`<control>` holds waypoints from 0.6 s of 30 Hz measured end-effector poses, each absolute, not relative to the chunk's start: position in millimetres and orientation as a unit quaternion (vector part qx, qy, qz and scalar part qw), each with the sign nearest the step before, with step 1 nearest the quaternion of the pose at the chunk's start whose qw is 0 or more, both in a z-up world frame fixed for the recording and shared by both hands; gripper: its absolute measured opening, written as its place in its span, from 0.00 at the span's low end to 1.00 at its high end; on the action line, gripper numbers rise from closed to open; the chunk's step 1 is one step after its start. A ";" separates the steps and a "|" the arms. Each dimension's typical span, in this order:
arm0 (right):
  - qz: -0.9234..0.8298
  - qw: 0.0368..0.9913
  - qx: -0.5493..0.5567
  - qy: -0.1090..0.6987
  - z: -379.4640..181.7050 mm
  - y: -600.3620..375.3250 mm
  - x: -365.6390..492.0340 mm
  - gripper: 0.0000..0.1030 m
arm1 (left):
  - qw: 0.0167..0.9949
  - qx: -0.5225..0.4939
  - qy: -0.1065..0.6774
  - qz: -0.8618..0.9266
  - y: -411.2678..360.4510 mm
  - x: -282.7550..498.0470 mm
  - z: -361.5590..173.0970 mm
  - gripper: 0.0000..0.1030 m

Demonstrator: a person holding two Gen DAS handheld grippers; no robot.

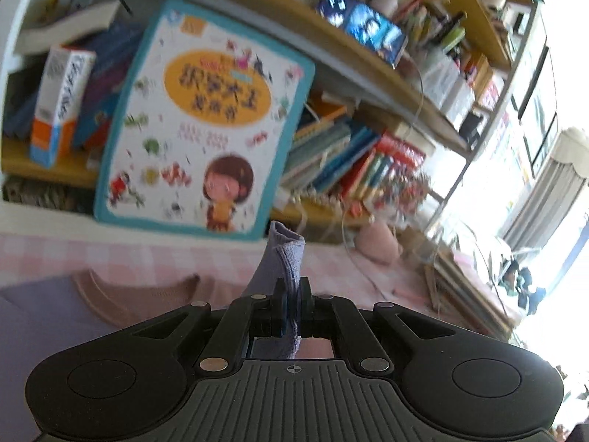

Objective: Fold clothes
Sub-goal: 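Carry the lavender sleeve across the sweater body with the left gripper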

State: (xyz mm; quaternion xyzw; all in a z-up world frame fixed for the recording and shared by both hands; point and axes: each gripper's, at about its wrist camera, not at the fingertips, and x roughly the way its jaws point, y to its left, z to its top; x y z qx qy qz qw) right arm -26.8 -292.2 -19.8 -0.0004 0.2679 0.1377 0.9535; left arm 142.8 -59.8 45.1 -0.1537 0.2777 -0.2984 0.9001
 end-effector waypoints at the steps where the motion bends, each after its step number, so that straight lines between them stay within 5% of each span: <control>1: 0.138 0.953 0.003 0.271 -20.3 -293.2 -25.6 1.00 | 0.898 -0.152 0.281 -0.301 -62.7 141.9 41.7 0.04; 18: 0.131 0.946 0.026 0.295 -23.5 -299.5 -18.0 1.00 | 0.878 -0.087 0.310 -0.355 -106.7 121.2 28.0 0.67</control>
